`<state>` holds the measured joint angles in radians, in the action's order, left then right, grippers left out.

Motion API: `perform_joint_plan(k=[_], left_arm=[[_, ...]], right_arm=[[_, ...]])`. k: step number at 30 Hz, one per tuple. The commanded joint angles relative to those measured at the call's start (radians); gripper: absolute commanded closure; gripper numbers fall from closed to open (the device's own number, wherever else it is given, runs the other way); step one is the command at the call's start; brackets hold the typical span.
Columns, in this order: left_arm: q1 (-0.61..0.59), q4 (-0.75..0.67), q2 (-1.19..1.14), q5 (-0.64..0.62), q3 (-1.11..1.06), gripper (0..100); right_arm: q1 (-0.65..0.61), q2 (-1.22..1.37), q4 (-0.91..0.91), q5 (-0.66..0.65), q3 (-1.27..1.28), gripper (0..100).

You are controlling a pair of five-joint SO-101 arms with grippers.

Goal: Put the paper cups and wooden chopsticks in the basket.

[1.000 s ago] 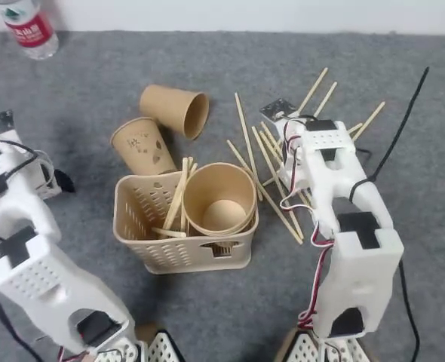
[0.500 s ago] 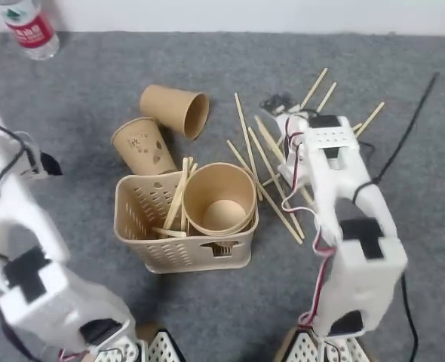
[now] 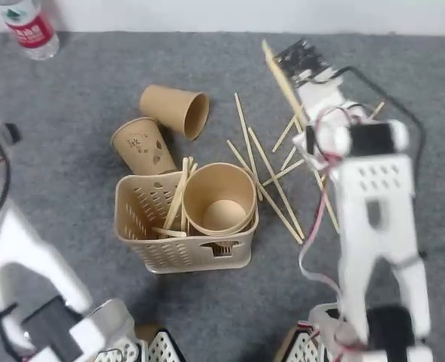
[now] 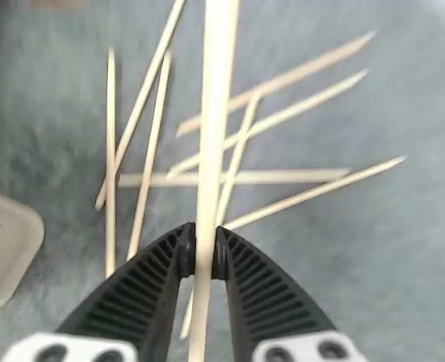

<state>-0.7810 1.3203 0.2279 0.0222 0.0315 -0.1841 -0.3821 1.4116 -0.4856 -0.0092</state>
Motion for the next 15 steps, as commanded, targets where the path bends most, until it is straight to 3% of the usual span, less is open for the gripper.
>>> perform_joint_plan(k=[1,4,10,15], left_arm=[[-0.043,0.086,0.066,-0.051,0.058,73],[-0.044,0.181,0.071,-0.052,0.056,73],[-0.044,0.287,0.071,-0.052,0.054,73],[-0.057,0.238,0.071,-0.043,0.056,73]], right_arm=[[-0.064,-0.194,0.022,-0.005,-0.137,99.1],[-0.209,-0.291,0.03,0.012,-0.207,99.1],[-0.568,-0.344,-0.036,0.218,-0.273,99.2],[-0.591,-0.305,-0.124,0.33,-0.272,99.2]])
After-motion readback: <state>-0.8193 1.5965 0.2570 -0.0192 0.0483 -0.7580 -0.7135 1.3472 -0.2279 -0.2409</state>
